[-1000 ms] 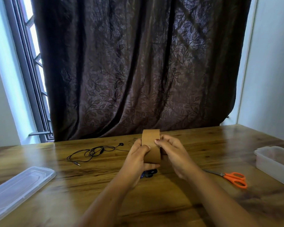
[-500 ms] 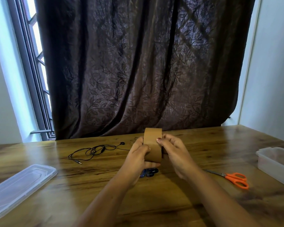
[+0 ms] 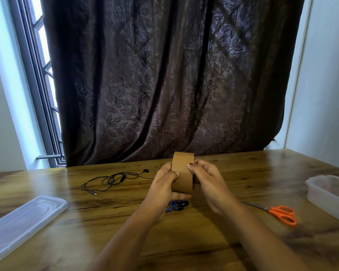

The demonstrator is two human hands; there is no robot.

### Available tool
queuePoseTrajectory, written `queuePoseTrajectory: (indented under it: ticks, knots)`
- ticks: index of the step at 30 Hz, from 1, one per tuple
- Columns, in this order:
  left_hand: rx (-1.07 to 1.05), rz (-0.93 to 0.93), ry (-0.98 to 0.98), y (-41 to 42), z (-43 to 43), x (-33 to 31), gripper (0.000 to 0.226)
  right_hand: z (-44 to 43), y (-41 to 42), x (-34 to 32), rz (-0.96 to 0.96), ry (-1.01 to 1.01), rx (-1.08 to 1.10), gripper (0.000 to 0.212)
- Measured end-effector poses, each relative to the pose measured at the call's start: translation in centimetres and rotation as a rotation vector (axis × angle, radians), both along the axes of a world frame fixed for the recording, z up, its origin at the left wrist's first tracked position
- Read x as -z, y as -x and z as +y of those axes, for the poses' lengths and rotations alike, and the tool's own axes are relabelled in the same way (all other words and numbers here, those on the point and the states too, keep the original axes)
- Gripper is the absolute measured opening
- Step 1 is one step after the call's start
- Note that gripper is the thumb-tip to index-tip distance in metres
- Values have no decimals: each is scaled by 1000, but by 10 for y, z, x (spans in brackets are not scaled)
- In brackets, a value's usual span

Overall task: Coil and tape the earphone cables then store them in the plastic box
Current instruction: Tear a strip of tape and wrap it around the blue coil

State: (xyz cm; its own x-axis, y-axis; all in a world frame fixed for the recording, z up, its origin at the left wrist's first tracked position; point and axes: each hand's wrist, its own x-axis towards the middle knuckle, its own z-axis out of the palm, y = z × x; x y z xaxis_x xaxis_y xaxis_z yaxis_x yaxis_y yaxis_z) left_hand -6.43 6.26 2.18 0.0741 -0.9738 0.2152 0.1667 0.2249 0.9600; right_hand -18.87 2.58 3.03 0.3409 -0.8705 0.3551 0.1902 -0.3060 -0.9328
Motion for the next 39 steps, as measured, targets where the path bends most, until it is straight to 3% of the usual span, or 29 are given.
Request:
queuePoseTrajectory:
  ticks: [13, 16, 19, 21, 23, 25, 27, 29, 39]
  knots:
    - [-45, -33, -2, -5, 2, -7, 25, 4, -3, -1, -52, -42, -44, 16]
    - [-44, -79, 21, -6, 4, -9, 28, 2, -2, 1, 49, 45, 110, 12]
    - [-136, -248, 67, -14, 3, -11, 25, -8, 11, 1, 312, 420, 457, 21]
    - [-284, -496, 160, -20, 1, -9, 24, -14, 20, -1, 399, 602, 429, 32]
    - [-441, -715, 264, -22, 0, -7, 37, -13, 20, -1, 414, 560, 181, 42]
    - [-617, -870, 342, -21, 4, -6, 48, -9, 13, -1, 389, 465, 11, 33]
    - [-761, -989, 411, -19, 8, -8, 51, -7, 9, 0, 387, 427, 23, 24]
    - [-822, -1081, 458, -17, 9, -9, 47, -4, 6, 0, 413, 433, 46, 30]
    - [-856, -1126, 521, -17, 8, -5, 47, -1, 3, -1, 480, 523, 64, 18]
